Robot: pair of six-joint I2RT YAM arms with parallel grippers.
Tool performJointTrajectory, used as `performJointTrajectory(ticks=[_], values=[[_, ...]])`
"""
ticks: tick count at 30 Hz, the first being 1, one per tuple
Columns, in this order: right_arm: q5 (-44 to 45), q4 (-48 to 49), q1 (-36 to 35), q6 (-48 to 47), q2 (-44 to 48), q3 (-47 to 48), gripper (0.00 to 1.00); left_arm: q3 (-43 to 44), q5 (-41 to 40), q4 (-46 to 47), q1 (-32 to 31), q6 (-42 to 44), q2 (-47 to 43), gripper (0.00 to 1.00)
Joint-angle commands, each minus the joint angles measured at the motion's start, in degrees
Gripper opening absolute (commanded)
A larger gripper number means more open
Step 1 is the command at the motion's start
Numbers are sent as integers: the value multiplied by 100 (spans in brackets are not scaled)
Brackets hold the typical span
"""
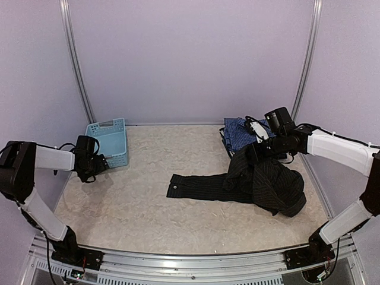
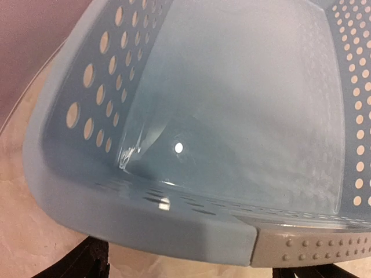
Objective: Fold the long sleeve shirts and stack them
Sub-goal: Move the bin to the corner of the board.
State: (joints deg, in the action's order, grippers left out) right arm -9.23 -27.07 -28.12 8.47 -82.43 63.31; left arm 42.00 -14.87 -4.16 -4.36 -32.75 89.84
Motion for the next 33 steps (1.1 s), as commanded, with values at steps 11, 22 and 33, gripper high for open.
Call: performJointTrajectory(ticks=[11, 22, 33], values=[[132, -47, -69, -23, 67, -61, 0, 1390, -879, -179, 955, 578, 931, 95], [547, -558, -98, -159, 528, 431, 0, 813, -560, -183, 400, 340, -176, 99], [1101, -1441, -244, -422, 1171, 1808, 0, -6, 1571, 1062, -2298, 883, -2319, 99]])
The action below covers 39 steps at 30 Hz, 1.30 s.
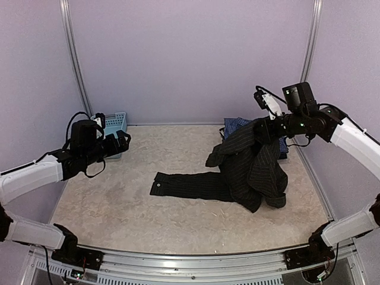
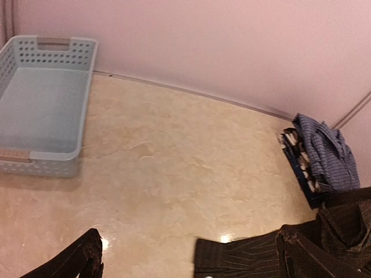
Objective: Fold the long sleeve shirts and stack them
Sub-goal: Pass from the right arm to the left
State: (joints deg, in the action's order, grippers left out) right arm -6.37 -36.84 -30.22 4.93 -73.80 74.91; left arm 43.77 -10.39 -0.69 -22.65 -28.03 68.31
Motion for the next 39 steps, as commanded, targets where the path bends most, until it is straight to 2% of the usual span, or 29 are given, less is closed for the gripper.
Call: performJointTrajectory(ticks=[1, 5, 10, 16, 23, 27, 36, 39], values=[[986, -583, -34, -82, 325, 826, 0, -184, 1221, 823, -680, 596, -149, 99], [727, -746, -35, -180, 373, 1412, 0, -34, 1292, 1102, -1500, 1390, 309, 99], [383, -846, -35, 19, 199, 1468, 0, 542, 1428, 1229, -2222, 1913, 1602, 98], [266, -506, 11, 373, 218, 960, 0, 1132, 2129, 1806, -2822, 1909, 2876, 99], [-60, -302, 28, 457, 181, 648, 0, 1599, 2519, 2469, -3239, 1664, 3725, 99], [-178, -298, 25, 402, 189, 525, 0, 1898, 2431, 2361, -3302, 1802, 3855, 99], [-526, -343, 25, 250, 138, 254, 0, 2452, 1427, 1889, -3280, 2510, 3825, 99], [-645, -333, 26, 231, 127, 200, 0, 2534, 1360, 1765, -3293, 2779, 3782, 99]])
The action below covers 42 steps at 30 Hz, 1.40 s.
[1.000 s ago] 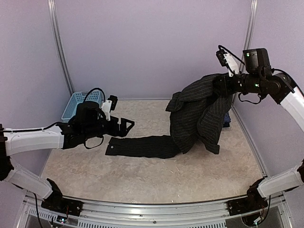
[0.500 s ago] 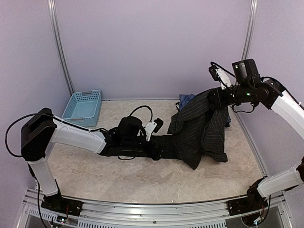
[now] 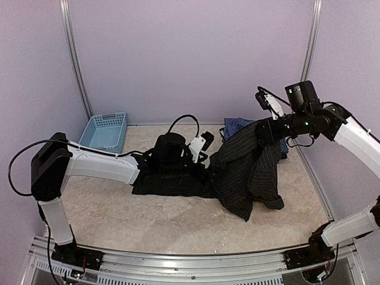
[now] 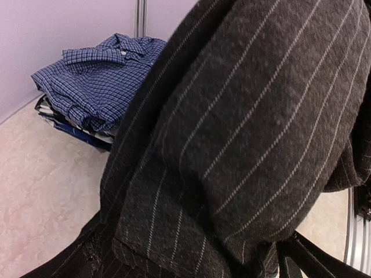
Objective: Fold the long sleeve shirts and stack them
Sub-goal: Pass from the right arm to the left
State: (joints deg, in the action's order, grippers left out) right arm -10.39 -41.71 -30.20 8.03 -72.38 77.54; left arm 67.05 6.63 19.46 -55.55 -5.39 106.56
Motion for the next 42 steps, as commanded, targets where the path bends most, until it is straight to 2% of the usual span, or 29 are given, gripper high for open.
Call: performJointTrajectory(ticks=[1, 6, 11, 16, 24, 26, 32, 35, 36, 39, 40, 42], values=[[-312, 161, 30, -95, -23, -80, 0, 216, -333, -270, -10, 592, -60, 99], [-732, 222, 28, -209, -145, -188, 0, 559, -84, -536, -32, 1180, -72, 99], [-1058, 312, 24, -276, -227, -327, 0, 1110, 270, -803, -38, 1375, 159, 98], [-1167, 391, 24, -301, -231, -406, 1, 1622, 638, -1107, -38, 1384, 518, 86], [-1134, 449, 36, -304, -180, -421, 1, 1454, 1172, -1176, -37, 1380, 615, 84], [-1096, 466, 34, -304, -167, -439, 1, 1469, 1215, -1233, -30, 1382, 657, 76], [-632, 375, 65, -311, -117, -469, 4, 1329, 1544, -1211, 252, 1115, 537, 35], [-616, 381, 92, -314, -44, -500, 7, 1289, 1905, -1227, 495, 955, 433, 4], [-624, 383, 99, -314, -19, -506, 9, 1307, 1961, -1264, 553, 912, 428, 0], [-595, 375, 104, -316, 2, -521, 18, 1333, 1992, -1349, 674, 865, 341, 0], [-555, 370, 106, -307, 12, -534, 24, 1336, 1968, -1371, 718, 841, 279, 0], [-431, 330, 105, -290, 31, -572, 45, 1360, 1951, -1432, 859, 709, 169, 0]])
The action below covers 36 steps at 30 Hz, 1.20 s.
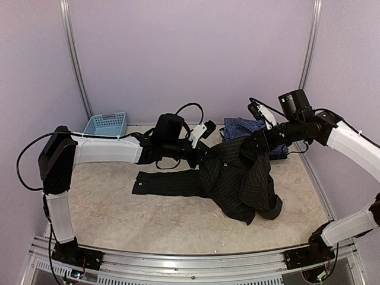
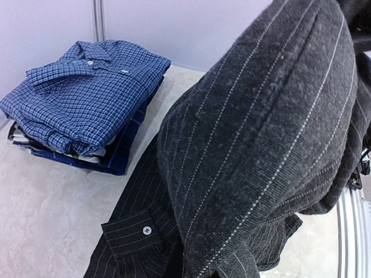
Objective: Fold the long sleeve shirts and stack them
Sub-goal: Pass from the right arm to the left, then pick up the crumpled shirt from the center of the board.
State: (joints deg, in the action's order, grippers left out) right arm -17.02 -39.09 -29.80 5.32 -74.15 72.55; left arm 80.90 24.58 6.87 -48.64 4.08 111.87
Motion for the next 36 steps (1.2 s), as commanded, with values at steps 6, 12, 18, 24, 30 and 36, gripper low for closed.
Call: performJointTrajectory(ticks=[6, 12, 18, 24, 30, 36], values=[[250, 50, 65, 136, 412, -320, 82, 214, -179, -613, 644, -799, -658, 0], [-210, 361, -134, 653, 931, -1090, 87, 456, -569, -1056, 858, -981, -750, 0], [-178, 1489, -889, 1584, 1334, -2277, 87, 696, -713, -1270, 941, -1221, -588, 0], [499, 3326, -1790, 2516, 935, -3228, 86, 758, -705, -1304, 1030, -1563, -472, 0], [1525, 4372, -2581, 2862, -71, -3256, 86, 694, -607, -1298, 1041, -1662, -468, 0], [1991, 4765, -2967, 3030, -1207, -2822, 82, 563, -651, -1303, 1054, -1646, -564, 0]])
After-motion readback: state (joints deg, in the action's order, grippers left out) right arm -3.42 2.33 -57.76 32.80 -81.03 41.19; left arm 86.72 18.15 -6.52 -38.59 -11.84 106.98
